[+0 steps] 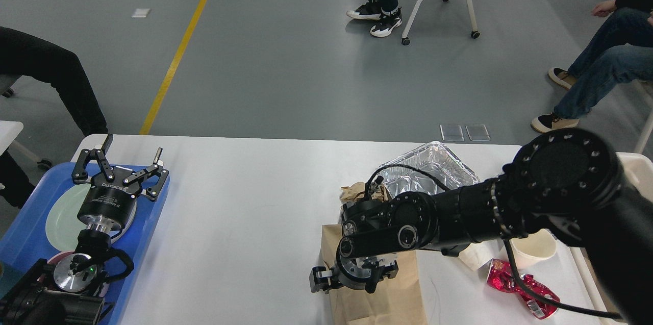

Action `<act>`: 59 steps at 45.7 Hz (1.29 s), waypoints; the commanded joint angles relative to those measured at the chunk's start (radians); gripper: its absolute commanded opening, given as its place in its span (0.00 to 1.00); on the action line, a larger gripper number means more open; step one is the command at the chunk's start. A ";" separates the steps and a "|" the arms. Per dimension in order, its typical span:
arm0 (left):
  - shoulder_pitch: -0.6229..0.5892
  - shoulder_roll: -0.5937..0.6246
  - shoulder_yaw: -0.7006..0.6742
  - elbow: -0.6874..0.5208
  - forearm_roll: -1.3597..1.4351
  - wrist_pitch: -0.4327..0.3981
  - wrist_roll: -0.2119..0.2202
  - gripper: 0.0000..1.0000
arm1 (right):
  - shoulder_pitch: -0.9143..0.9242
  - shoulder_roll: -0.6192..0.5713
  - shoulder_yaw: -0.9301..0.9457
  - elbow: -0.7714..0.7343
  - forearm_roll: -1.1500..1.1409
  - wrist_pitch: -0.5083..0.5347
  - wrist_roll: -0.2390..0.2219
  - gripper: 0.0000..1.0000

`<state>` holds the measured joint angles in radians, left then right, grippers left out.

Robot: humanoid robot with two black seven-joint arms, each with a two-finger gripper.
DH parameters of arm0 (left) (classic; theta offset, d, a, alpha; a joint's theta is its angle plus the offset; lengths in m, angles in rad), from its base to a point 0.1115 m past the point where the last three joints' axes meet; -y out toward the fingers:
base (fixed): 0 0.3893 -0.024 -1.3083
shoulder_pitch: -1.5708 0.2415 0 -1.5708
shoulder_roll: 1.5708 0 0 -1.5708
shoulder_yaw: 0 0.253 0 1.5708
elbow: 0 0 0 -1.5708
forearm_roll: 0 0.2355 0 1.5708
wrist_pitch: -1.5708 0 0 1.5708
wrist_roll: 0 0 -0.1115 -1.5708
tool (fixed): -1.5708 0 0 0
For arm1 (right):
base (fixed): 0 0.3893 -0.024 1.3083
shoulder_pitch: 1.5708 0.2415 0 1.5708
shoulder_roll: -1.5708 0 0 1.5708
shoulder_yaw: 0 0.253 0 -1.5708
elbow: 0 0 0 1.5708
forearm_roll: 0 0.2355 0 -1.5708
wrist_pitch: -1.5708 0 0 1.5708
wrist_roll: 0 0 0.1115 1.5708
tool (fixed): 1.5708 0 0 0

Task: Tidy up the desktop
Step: 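Lower the right gripper onto the brown paper bag and grasp it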

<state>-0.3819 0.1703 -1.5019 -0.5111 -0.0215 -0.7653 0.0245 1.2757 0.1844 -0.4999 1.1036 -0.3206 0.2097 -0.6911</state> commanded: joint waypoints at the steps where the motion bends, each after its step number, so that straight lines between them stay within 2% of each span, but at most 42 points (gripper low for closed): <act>1: 0.000 0.000 0.000 0.000 0.000 0.000 0.000 0.96 | -0.059 0.003 -0.003 -0.042 -0.041 -0.004 -0.001 0.97; 4: 0.000 0.000 0.000 0.000 0.000 0.000 0.000 0.96 | -0.056 0.001 -0.003 -0.042 -0.040 -0.004 0.002 0.89; 8: 0.000 0.000 0.000 0.000 0.000 0.000 0.000 0.96 | -0.058 -0.003 0.000 -0.042 -0.037 -0.006 0.008 0.69; 11: 0.000 0.000 0.000 0.000 0.000 0.000 0.000 0.96 | -0.062 -0.003 0.000 -0.037 -0.035 -0.006 0.008 0.50; 15: 0.000 0.000 0.000 0.002 0.000 0.000 0.000 0.96 | -0.064 -0.003 0.001 -0.031 -0.029 -0.012 0.007 0.18; 18: 0.000 0.000 0.000 0.000 0.000 0.001 0.000 0.96 | -0.059 -0.003 0.001 -0.030 0.001 -0.012 0.007 0.00; 28: 0.000 0.000 0.000 0.002 0.000 0.000 0.000 0.96 | -0.033 -0.017 -0.006 -0.030 0.216 -0.030 0.010 0.00; 42: 0.000 0.000 0.000 0.000 0.000 0.000 0.000 0.96 | -0.012 -0.036 -0.006 0.002 0.236 -0.030 0.008 0.00; 55: 0.000 0.000 0.000 0.002 0.000 0.000 0.000 0.96 | 0.157 -0.171 -0.058 0.163 0.431 -0.015 0.008 0.00; 59: 0.000 0.000 0.000 0.002 0.000 0.000 0.000 0.96 | 0.275 -0.209 -0.129 0.257 0.497 0.048 0.010 0.00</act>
<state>-0.3823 0.1703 -1.5018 -0.5102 -0.0215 -0.7653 0.0245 1.4349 0.0161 -0.5622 1.2690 0.1054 0.2007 -0.6825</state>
